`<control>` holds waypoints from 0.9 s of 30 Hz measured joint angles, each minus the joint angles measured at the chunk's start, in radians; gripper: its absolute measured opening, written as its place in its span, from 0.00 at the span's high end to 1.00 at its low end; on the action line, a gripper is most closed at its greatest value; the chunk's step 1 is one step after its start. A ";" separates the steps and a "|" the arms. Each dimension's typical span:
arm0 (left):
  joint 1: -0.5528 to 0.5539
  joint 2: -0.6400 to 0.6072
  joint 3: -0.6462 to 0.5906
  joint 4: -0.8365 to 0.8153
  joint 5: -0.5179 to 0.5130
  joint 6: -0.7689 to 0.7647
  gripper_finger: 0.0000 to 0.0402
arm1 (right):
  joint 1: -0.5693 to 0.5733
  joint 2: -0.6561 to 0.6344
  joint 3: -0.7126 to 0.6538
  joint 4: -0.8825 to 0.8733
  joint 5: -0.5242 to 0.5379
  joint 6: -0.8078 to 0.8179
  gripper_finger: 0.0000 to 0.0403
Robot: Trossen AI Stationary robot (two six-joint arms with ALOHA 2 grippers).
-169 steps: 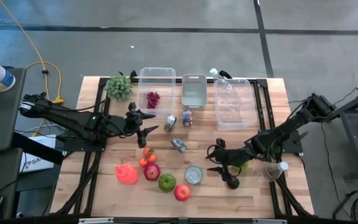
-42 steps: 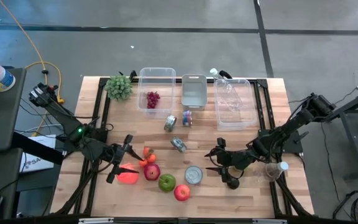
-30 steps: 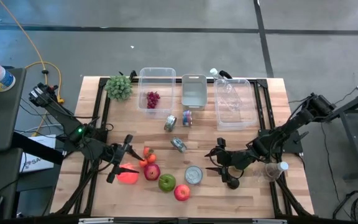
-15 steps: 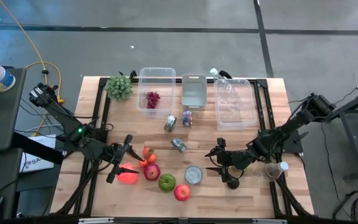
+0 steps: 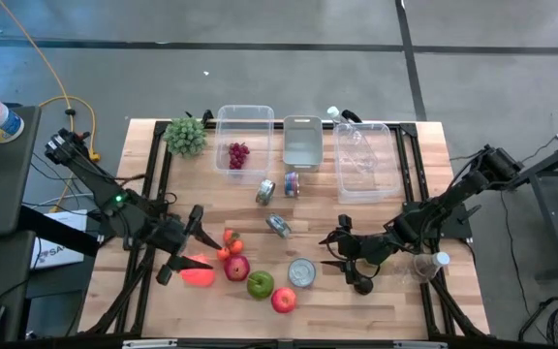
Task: Pick & Place Food Item
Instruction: Put the orange water bottle into the right transparent bin
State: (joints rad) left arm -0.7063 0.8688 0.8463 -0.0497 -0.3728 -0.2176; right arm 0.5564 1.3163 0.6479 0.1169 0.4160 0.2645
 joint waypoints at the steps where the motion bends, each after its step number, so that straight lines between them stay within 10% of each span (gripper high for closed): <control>1: -0.003 -0.003 0.009 -0.005 0.000 -0.010 0.48 | 0.000 0.000 0.000 0.000 0.000 0.000 0.42; 27: -0.022 0.144 0.041 -0.089 -0.003 0.254 0.48 | -0.035 0.000 0.000 0.102 -0.004 -0.549 0.42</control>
State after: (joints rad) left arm -0.7283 1.0126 0.8871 -0.1386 -0.3753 0.0364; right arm 0.5214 1.3167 0.6479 0.2186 0.4122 -0.2845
